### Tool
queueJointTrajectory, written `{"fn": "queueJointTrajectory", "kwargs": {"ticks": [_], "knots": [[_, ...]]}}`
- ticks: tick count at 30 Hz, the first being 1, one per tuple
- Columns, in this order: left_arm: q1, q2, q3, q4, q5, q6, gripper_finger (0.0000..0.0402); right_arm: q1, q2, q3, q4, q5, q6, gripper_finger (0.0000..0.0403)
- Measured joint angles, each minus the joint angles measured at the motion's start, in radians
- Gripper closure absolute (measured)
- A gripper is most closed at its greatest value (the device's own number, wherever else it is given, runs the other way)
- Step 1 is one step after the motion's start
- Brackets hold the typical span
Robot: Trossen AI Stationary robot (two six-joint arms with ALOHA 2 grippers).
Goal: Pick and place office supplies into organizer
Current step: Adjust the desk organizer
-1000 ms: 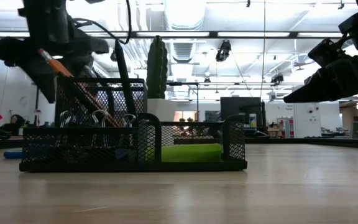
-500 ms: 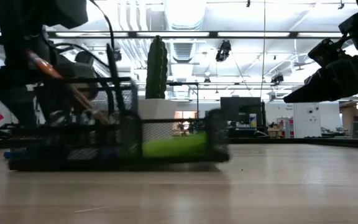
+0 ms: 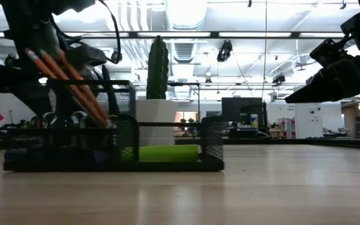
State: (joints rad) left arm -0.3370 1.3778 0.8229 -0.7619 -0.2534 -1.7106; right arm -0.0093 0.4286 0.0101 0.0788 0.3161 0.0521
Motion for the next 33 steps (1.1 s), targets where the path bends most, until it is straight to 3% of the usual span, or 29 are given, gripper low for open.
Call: {"fn": "queueJointTrajectory", "kwargs": {"ticks": [13, 26, 31, 33], "knots": [[0.023, 0.078, -0.005, 0.296, -0.016, 0.127, 0.023, 0.0, 0.0, 0.0, 0.005, 0.0, 0.0, 0.0394], [0.021, -0.137, -0.006, 0.11, -0.131, 0.153, 0.023, 0.0, 0.0, 0.0, 0.003, 0.0, -0.003, 0.0394], [0.014, -0.173, -0.026, 0.03, -0.127, 0.065, 0.023, 0.0, 0.0, 0.0, 0.001, 0.0, -0.003, 0.0394], [0.01, -0.157, -0.03, -0.005, -0.079, 0.042, 0.023, 0.0, 0.0, 0.0, 0.0, 0.0, -0.003, 0.0394]]}}
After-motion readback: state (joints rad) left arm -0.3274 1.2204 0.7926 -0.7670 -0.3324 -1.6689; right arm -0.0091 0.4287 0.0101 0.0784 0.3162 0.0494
